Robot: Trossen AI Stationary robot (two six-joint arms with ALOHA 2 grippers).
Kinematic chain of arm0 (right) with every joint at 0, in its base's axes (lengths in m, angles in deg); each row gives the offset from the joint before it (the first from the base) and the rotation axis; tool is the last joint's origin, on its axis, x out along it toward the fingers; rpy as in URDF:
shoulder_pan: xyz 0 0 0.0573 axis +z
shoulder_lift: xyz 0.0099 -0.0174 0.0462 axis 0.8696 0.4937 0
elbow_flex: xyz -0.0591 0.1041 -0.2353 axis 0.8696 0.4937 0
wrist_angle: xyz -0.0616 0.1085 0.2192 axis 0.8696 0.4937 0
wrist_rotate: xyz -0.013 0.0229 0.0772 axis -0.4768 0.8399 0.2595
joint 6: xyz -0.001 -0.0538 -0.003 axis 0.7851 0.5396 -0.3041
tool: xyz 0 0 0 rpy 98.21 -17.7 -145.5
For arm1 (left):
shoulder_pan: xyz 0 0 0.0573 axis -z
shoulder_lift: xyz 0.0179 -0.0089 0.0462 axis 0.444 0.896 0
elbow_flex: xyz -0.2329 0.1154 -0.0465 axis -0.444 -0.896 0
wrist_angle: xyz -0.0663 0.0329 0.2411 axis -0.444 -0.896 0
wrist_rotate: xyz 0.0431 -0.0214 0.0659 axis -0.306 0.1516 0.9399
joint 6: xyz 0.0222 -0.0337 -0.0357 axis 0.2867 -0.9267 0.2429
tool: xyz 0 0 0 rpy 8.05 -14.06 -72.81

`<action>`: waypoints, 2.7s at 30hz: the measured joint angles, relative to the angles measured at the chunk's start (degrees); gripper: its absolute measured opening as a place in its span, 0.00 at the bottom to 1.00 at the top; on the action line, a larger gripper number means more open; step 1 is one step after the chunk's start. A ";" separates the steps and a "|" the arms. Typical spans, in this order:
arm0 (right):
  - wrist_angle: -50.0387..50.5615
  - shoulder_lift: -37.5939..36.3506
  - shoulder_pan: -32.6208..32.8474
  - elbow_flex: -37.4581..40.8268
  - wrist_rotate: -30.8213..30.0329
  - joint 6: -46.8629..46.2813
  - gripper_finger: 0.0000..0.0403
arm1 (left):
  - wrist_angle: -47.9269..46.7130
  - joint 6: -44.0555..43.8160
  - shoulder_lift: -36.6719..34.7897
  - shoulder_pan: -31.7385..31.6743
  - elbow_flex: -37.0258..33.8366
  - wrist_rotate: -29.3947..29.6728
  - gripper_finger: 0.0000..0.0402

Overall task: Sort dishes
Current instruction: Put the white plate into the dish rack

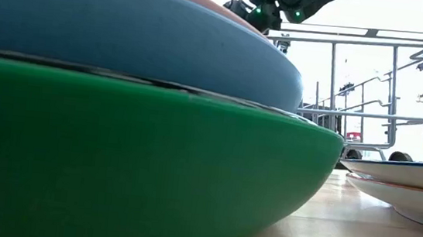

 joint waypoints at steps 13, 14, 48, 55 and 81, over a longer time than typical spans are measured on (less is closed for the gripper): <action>-0.06 0.00 -1.12 0.80 -0.17 -10.36 0.00 | -0.02 -0.42 0.00 0.00 0.00 -1.09 0.70; -0.05 0.00 -1.24 1.02 -0.22 -10.74 0.00 | 0.00 -0.42 0.00 0.00 0.00 -1.09 0.70; -5.51 0.00 -3.62 1.97 14.75 -12.39 0.00 | -1.18 -0.97 -0.04 0.00 0.00 -1.57 0.70; -4.04 0.00 -4.36 2.24 9.38 -13.29 0.00 | -1.18 -1.51 0.00 0.00 0.00 -1.57 0.70; -4.30 0.00 -4.31 5.64 1.34 -5.90 0.00 | -1.31 -2.61 0.00 0.01 0.00 -1.55 0.70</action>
